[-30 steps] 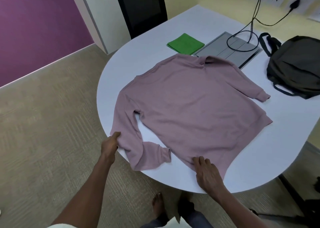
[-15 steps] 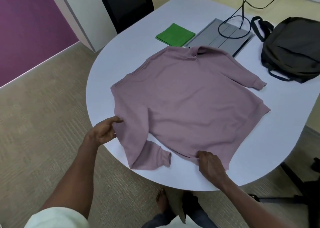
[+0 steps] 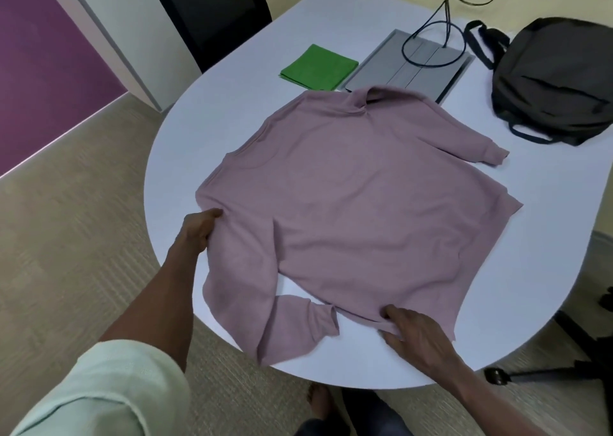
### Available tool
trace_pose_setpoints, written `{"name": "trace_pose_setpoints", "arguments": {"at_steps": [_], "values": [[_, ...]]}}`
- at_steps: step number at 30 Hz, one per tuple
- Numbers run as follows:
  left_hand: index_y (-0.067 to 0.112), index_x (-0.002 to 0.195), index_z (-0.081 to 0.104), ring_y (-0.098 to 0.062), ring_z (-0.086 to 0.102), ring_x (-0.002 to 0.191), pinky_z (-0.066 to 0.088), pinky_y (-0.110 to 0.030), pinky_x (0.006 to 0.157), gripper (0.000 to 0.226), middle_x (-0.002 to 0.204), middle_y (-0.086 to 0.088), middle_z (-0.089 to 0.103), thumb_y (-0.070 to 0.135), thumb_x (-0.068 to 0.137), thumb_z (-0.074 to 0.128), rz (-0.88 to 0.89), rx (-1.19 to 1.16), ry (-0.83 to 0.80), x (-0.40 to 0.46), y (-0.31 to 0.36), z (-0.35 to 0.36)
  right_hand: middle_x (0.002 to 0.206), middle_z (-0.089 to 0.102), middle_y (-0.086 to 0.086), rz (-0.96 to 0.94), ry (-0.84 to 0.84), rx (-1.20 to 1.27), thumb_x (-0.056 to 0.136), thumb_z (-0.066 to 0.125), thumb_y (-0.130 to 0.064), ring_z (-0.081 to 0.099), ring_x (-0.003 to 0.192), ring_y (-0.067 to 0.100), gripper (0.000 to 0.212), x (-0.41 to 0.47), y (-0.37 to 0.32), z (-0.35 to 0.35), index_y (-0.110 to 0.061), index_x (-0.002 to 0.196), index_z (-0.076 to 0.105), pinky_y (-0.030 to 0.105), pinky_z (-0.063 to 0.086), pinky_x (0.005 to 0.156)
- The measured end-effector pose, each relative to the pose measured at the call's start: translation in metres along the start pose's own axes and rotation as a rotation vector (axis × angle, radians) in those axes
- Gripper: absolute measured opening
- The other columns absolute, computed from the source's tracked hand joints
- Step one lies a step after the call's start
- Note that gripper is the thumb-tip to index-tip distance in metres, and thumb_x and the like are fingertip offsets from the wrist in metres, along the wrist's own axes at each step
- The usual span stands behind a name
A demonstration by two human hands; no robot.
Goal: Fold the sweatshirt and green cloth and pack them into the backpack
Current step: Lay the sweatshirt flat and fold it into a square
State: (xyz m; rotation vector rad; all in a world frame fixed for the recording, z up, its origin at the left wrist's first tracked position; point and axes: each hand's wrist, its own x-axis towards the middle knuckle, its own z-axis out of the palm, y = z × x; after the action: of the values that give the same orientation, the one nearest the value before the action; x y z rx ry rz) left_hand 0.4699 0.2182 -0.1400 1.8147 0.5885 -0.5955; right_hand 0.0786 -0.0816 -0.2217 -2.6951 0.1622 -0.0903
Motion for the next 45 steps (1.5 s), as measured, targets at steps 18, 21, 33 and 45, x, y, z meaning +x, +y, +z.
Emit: {"name": "trace_pose_setpoints", "arguments": {"at_steps": [18, 21, 33, 45], "values": [[-0.007, 0.144, 0.027, -0.04, 0.046, 0.131, 0.045, -0.047, 0.104, 0.106, 0.142, -0.023, 0.046, 0.047, 0.072, 0.083, 0.104, 0.795, 0.169, 0.019, -0.004, -0.024, 0.084, 0.075, -0.007, 0.018, 0.059, -0.034, 0.082, 0.048, -0.031, 0.07, 0.074, 0.013, 0.034, 0.011, -0.002, -0.013, -0.022, 0.091, 0.08, 0.019, 0.051, 0.059], [-0.011, 0.138, 0.032, -0.04, 0.048, 0.129, 0.045, -0.045, 0.1, 0.095, 0.137, -0.024, 0.047, 0.024, 0.07, 0.088, 0.115, 0.968, 0.185, 0.018, -0.012, -0.032, 0.081, 0.074, -0.007, 0.033, 0.074, -0.039, 0.081, 0.047, -0.031, 0.069, 0.07, 0.013, 0.034, 0.013, -0.005, -0.015, -0.022, 0.089, 0.08, 0.02, 0.05, 0.055], [0.0, 0.15, 0.024, -0.043, 0.043, 0.132, 0.038, -0.047, 0.106, 0.074, 0.145, -0.026, 0.043, 0.023, 0.089, 0.06, 0.162, 0.707, 0.145, 0.024, -0.007, -0.027, 0.074, 0.07, -0.005, 0.02, 0.027, -0.109, 0.066, 0.08, -0.017, 0.064, 0.059, 0.016, 0.032, 0.011, -0.008, -0.009, -0.017, 0.097, 0.075, 0.024, 0.045, 0.049], [-0.001, 0.116, 0.066, -0.042, 0.061, 0.108, 0.048, -0.038, 0.082, 0.053, 0.113, -0.025, 0.065, 0.047, 0.093, 0.058, 0.186, 0.555, 0.155, 0.033, -0.005, -0.033, 0.06, 0.064, -0.003, -0.015, 0.057, -0.218, 0.088, 0.045, -0.027, 0.057, 0.045, 0.015, 0.033, 0.014, -0.015, -0.011, -0.017, 0.091, 0.076, 0.023, 0.039, 0.041]]}}
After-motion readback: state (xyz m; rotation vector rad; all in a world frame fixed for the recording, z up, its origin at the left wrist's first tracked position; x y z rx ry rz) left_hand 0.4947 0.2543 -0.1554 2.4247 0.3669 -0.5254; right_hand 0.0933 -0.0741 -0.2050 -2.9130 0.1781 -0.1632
